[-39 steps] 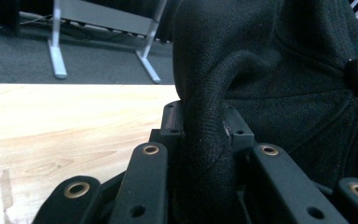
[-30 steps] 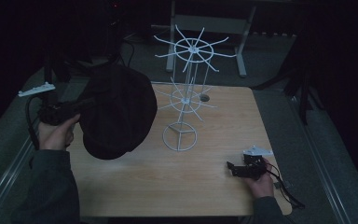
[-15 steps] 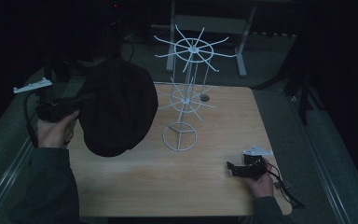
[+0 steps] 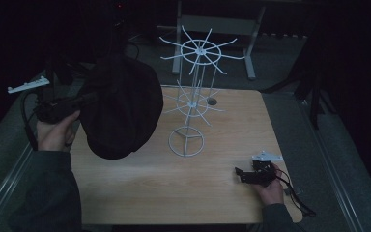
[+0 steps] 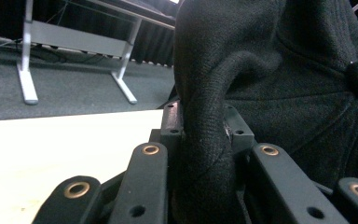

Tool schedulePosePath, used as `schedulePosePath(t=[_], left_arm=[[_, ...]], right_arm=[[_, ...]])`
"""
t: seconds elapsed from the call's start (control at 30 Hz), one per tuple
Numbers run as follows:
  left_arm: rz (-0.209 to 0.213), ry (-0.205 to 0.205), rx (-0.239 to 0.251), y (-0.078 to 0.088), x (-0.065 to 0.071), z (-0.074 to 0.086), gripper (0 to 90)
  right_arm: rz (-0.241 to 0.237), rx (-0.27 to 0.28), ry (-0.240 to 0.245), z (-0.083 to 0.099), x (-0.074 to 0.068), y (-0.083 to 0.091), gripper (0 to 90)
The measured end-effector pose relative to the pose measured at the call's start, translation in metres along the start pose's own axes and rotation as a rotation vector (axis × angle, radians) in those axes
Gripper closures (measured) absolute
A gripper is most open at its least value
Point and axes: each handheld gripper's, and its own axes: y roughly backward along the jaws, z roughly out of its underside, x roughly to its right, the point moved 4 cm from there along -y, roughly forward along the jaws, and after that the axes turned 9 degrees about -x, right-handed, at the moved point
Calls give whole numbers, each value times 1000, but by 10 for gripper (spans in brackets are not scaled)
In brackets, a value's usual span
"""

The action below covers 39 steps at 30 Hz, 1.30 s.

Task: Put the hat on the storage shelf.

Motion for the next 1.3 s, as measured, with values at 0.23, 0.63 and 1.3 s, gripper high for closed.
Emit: schedulePosePath(t=[0.23, 0.63, 1.3], left_arm=[[11, -1, 10, 1, 3, -5, 760], [36, -4, 25, 1, 6, -9, 760], [62, 0, 48, 2, 11, -16, 759]], right_arm=[[0, 0, 0, 0, 0, 0, 132], [0, 0, 0, 0, 0, 0, 132], [0, 0, 0, 0, 0, 0, 131]])
